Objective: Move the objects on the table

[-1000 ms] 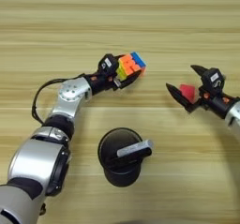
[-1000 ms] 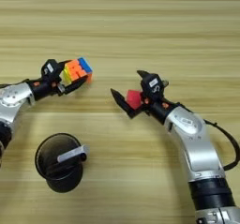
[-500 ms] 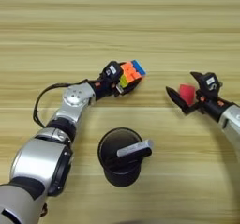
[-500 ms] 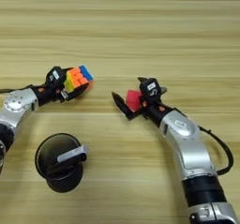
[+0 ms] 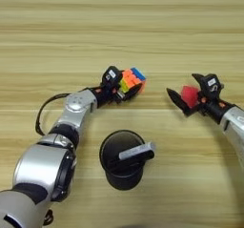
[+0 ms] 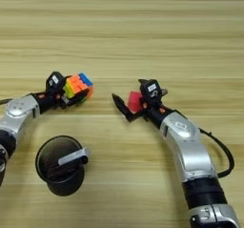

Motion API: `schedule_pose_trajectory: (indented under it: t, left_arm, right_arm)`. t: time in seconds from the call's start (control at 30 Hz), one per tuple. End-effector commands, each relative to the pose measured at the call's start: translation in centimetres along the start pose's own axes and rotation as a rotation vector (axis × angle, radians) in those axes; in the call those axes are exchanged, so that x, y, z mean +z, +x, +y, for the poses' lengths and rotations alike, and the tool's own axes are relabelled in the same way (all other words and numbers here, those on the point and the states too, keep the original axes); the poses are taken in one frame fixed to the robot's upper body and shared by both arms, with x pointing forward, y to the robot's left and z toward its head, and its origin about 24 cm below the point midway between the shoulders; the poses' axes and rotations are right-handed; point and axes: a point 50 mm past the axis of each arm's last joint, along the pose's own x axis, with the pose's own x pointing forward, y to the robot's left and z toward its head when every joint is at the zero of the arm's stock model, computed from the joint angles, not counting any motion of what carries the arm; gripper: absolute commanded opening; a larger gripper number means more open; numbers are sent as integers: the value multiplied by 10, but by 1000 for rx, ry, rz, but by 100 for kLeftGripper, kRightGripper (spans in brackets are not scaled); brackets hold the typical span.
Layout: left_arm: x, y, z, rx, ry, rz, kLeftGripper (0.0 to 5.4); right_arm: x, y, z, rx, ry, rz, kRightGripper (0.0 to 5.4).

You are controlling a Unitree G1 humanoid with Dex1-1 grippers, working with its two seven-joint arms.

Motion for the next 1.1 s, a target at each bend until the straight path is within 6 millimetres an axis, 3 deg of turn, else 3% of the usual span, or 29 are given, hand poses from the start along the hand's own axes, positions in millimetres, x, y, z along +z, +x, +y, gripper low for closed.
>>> schedule_pose_trajectory:
  t: [0.03, 0.13, 0.27, 0.8, 1.0, 1.1]
  left_arm:
    - [-8, -2, -3, 13, -54, 20, 331]
    - [-12, -2, -6, 1, -68, 32, 331]
    - [-15, -3, -9, -13, -68, 34, 391]
    - [-13, -8, -8, -16, -24, -7, 537]
    - [-11, -10, -6, -3, 18, -15, 540]
    - [-9, -12, -4, 12, 10, -39, 540]
  right_arm:
    - [2, 3, -2, -7, -6, 3, 540]
    - [2, 3, -2, -9, -6, 3, 540]
    - [1, 4, -3, -13, -1, 11, 540]
    - [-18, 9, -10, -45, 58, 93, 540]
    - [-22, 10, -11, -50, 66, 108, 521]
    - [-24, 10, -12, -52, 69, 112, 480]
